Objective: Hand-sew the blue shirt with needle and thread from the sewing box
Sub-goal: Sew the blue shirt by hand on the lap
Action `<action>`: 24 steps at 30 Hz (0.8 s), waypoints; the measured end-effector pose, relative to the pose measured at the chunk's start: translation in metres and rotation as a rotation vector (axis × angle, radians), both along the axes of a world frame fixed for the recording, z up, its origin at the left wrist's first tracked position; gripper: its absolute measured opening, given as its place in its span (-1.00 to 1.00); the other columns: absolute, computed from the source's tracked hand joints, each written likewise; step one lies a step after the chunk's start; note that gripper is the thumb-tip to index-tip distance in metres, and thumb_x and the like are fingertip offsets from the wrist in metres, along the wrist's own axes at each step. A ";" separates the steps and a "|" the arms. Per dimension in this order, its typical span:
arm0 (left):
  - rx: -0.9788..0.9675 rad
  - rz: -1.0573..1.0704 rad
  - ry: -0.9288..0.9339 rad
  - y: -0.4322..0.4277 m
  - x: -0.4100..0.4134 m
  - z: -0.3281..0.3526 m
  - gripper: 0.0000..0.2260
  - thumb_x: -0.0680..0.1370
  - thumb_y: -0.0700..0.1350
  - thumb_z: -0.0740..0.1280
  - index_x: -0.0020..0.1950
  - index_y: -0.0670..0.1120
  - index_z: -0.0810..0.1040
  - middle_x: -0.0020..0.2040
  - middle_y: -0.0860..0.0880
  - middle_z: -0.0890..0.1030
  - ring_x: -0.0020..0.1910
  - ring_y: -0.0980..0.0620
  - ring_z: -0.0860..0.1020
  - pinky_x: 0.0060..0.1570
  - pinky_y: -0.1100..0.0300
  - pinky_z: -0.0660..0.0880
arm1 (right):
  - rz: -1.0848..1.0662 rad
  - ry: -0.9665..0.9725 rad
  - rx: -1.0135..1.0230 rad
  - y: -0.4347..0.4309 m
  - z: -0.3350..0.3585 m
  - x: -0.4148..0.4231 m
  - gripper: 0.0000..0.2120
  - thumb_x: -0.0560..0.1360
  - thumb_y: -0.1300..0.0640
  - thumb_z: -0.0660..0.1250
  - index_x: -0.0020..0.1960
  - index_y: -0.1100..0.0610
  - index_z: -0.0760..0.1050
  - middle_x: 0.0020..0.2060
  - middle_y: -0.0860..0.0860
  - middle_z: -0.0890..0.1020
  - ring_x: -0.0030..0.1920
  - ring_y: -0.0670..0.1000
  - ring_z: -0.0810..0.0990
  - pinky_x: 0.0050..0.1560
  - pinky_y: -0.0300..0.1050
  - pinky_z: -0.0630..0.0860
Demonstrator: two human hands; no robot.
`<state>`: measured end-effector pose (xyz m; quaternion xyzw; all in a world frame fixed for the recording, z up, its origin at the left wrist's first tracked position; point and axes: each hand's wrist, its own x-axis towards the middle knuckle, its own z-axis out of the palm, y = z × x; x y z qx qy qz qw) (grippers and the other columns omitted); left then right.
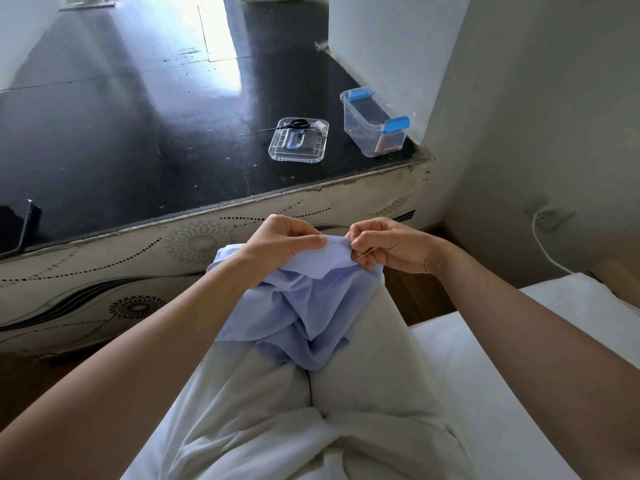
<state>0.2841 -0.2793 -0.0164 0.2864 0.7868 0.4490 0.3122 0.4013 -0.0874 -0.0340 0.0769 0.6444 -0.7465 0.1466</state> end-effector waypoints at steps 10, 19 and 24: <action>0.007 0.006 0.028 0.003 -0.001 -0.001 -0.90 0.50 -0.13 0.45 -0.21 -0.09 0.69 -0.31 0.01 0.60 -0.36 0.21 0.47 -0.37 0.40 0.40 | -0.022 -0.016 0.042 0.000 0.003 0.000 -0.92 0.43 0.19 0.31 -0.17 0.22 0.48 -0.31 0.08 0.55 -0.32 -0.05 0.51 -0.26 -0.28 0.52; -0.008 0.001 0.051 0.003 0.001 -0.002 -0.90 0.49 -0.13 0.45 -0.19 -0.12 0.69 -0.27 -0.07 0.61 -0.31 0.14 0.47 -0.32 0.32 0.41 | -0.028 0.012 0.112 -0.001 0.004 0.001 -0.83 0.60 0.33 0.21 -0.16 0.23 0.48 -0.35 0.06 0.55 -0.36 -0.07 0.50 -0.28 -0.31 0.51; 0.006 0.013 0.031 0.003 0.001 -0.001 -0.88 0.49 -0.12 0.46 -0.17 -0.17 0.68 -0.28 -0.09 0.58 -0.28 0.09 0.45 -0.27 0.23 0.38 | -0.046 0.056 0.111 -0.002 0.003 0.002 -0.85 0.60 0.27 0.22 -0.14 0.23 0.48 -0.35 0.04 0.54 -0.36 -0.07 0.48 -0.30 -0.31 0.49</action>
